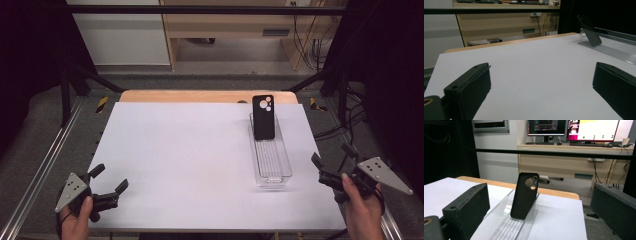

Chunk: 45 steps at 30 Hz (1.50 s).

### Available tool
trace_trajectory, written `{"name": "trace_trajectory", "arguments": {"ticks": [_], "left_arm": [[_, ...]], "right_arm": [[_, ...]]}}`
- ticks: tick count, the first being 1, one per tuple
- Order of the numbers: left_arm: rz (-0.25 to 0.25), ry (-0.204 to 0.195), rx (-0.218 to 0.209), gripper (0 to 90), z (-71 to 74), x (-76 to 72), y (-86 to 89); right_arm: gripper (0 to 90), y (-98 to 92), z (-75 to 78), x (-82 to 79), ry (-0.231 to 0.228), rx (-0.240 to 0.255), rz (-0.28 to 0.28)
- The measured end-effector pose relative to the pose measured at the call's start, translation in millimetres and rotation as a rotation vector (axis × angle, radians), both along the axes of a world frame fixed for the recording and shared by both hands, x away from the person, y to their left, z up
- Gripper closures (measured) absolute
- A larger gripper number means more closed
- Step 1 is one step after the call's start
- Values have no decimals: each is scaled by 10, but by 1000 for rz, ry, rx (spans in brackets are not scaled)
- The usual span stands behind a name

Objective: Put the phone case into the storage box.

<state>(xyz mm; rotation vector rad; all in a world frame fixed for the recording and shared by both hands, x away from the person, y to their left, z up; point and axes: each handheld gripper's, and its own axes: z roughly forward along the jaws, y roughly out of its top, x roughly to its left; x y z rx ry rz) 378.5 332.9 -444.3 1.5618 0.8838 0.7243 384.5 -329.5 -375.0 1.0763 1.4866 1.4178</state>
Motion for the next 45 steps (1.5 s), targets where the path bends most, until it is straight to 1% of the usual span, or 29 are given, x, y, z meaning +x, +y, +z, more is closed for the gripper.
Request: {"name": "trace_trajectory", "arguments": {"ticks": [8,24,33,45], "left_arm": [[-2,2,1,19,-2,1,-8],[-7,3,6,19,-3,1,-12],[-10,4,9,19,-4,1,-20],[-13,4,7,19,-3,2,-21]], "right_arm": [[32,69,-107,-19,-7,-12,21],[32,300,-341,-7,25,-28,92],[28,426,-419,10,42,-34,132],[29,598,-497,71,39,-45,177]]}}
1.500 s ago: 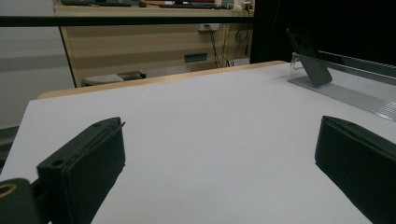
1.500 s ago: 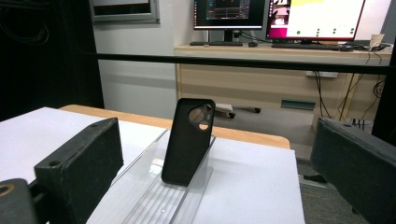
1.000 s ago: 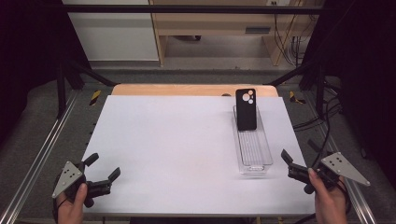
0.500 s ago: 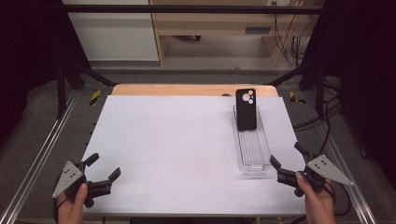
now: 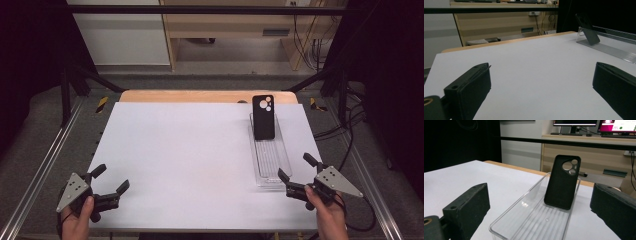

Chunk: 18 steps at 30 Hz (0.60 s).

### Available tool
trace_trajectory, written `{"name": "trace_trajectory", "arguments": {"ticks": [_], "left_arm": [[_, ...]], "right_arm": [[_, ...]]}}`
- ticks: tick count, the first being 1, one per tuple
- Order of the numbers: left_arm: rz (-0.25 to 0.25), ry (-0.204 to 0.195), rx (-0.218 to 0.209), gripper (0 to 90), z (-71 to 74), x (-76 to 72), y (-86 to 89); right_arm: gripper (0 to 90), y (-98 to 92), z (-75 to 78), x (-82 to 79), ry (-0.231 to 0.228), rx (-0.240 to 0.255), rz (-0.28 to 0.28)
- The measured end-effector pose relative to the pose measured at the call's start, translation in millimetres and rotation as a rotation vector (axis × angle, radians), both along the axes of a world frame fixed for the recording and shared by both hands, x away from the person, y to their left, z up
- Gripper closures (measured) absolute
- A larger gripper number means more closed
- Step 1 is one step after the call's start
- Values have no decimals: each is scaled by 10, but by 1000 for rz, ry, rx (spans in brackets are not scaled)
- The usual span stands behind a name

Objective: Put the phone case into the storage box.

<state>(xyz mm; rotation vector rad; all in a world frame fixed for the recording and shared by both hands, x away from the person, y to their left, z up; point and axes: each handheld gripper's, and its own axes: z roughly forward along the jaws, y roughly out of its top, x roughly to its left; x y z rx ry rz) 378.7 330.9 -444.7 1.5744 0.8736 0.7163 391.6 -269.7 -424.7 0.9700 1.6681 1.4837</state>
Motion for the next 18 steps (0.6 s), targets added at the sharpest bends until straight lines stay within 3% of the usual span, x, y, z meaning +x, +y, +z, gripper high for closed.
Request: {"name": "trace_trajectory", "arguments": {"ticks": [18], "left_arm": [[-5,-5,3,19,3,-3,-4]], "right_arm": [[29,263,-74,145,11,25,40]]}}
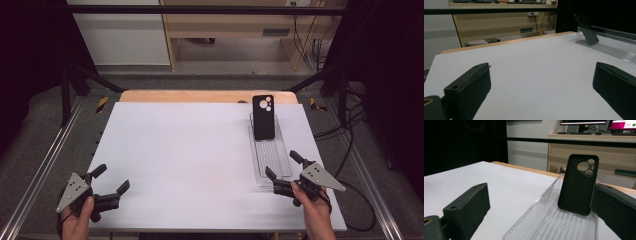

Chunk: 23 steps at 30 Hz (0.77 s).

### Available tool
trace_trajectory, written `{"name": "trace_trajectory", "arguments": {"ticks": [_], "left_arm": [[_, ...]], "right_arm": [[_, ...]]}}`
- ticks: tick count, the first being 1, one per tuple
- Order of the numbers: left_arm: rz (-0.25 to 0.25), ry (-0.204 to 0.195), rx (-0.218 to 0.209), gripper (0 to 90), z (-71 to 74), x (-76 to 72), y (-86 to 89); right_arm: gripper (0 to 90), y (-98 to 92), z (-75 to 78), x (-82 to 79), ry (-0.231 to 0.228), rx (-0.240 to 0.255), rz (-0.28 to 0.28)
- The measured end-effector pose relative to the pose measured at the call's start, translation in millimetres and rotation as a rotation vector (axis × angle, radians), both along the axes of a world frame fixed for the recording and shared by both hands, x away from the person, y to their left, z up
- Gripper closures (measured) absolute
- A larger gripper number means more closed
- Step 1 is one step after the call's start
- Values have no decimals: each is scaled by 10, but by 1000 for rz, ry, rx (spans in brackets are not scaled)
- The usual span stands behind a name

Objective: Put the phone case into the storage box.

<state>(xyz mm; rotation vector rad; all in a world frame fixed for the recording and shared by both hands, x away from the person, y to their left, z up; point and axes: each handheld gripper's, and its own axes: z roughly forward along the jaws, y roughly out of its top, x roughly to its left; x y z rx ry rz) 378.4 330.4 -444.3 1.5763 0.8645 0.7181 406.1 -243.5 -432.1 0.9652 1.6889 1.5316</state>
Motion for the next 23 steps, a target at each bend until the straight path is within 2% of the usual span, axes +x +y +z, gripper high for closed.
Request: {"name": "trace_trajectory", "arguments": {"ticks": [3,10,18,23], "left_arm": [[0,-2,0,19,1,-1,0],[-5,-4,3,19,2,4,-13],[-12,-10,17,19,5,13,-36],[-15,-9,13,19,5,21,-52]], "right_arm": [[29,26,-10,23,6,-4,-7],[29,57,-14,64,54,4,-36],[34,99,-48,87,90,-37,-56],[34,98,-89,51,110,-36,-58]]}}
